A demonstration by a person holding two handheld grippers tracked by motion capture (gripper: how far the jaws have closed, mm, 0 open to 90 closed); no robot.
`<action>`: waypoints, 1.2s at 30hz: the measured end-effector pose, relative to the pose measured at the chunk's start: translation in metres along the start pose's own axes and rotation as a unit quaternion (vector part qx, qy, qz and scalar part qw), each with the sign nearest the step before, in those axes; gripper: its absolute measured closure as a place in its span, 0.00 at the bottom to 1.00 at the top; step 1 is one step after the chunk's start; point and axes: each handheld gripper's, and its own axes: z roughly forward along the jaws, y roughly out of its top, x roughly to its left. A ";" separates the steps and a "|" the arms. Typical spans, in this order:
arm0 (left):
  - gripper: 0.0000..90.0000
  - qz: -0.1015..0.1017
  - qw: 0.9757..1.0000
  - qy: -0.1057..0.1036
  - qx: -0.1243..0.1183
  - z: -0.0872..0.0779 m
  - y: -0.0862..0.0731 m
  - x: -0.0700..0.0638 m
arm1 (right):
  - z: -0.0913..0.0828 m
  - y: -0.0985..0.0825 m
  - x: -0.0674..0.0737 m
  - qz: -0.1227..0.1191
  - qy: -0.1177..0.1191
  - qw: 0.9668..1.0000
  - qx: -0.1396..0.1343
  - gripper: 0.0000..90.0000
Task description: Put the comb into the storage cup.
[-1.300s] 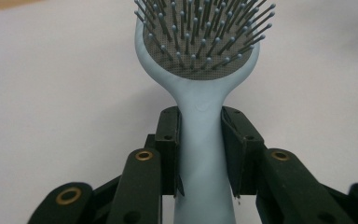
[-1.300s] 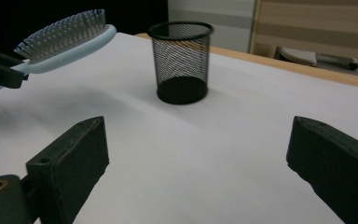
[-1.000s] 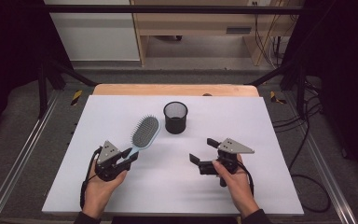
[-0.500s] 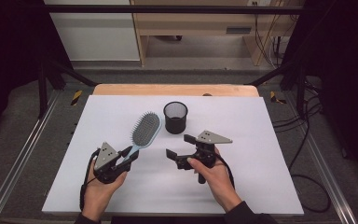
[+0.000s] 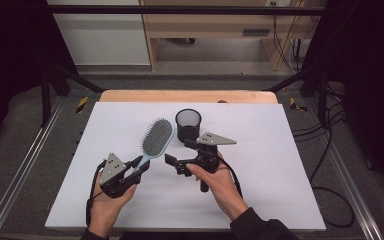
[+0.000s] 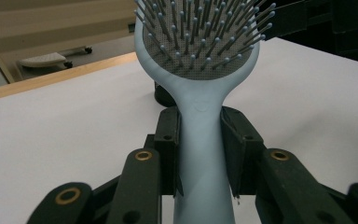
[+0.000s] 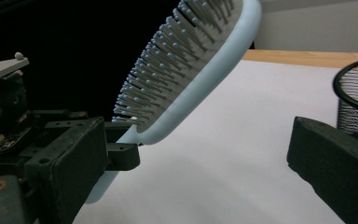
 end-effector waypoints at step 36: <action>0.77 0.029 0.999 -0.008 -0.020 0.010 0.001 -0.019 | 0.025 0.017 0.014 0.015 0.026 1.000 0.006 0.08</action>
